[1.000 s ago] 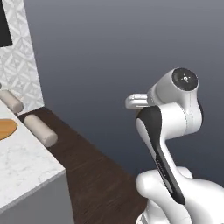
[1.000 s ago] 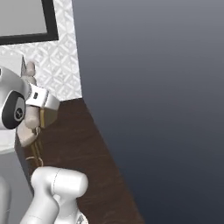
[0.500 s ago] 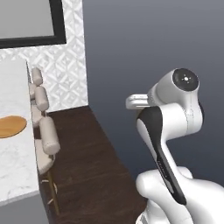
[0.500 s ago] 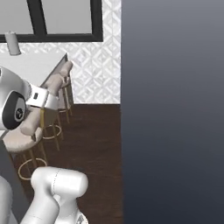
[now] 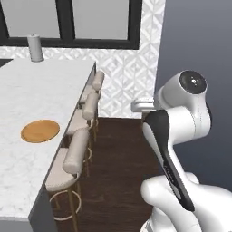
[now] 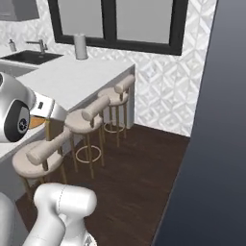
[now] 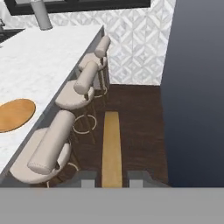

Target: Start the toaster. Once the lever pops up, take the bread to the plate on the dining counter.

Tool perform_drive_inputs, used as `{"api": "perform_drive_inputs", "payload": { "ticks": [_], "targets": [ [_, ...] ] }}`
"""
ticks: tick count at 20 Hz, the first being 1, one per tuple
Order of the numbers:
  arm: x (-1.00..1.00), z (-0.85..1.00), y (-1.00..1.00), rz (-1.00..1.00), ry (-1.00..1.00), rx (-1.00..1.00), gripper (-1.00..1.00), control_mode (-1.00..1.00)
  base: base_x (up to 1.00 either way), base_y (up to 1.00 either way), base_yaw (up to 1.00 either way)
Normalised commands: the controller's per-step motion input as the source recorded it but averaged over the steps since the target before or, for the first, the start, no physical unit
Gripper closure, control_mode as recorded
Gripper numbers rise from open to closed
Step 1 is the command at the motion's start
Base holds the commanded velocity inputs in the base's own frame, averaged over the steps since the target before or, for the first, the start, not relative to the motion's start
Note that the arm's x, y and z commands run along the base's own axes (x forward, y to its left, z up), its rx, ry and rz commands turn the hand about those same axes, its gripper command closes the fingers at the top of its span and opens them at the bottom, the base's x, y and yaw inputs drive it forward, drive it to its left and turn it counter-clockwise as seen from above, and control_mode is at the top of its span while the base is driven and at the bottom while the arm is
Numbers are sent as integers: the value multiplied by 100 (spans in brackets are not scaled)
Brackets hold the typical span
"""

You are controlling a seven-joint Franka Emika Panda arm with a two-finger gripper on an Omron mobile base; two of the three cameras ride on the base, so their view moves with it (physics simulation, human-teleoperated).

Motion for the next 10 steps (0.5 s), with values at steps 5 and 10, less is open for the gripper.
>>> {"api": "perform_drive_inputs", "payload": {
  "ticks": [5,10],
  "targets": [
    [0,0,0,0,0,0,100,100,91,-43,79],
    [0,0,0,0,0,0,100,100,49,-41,86]
  ]
}}
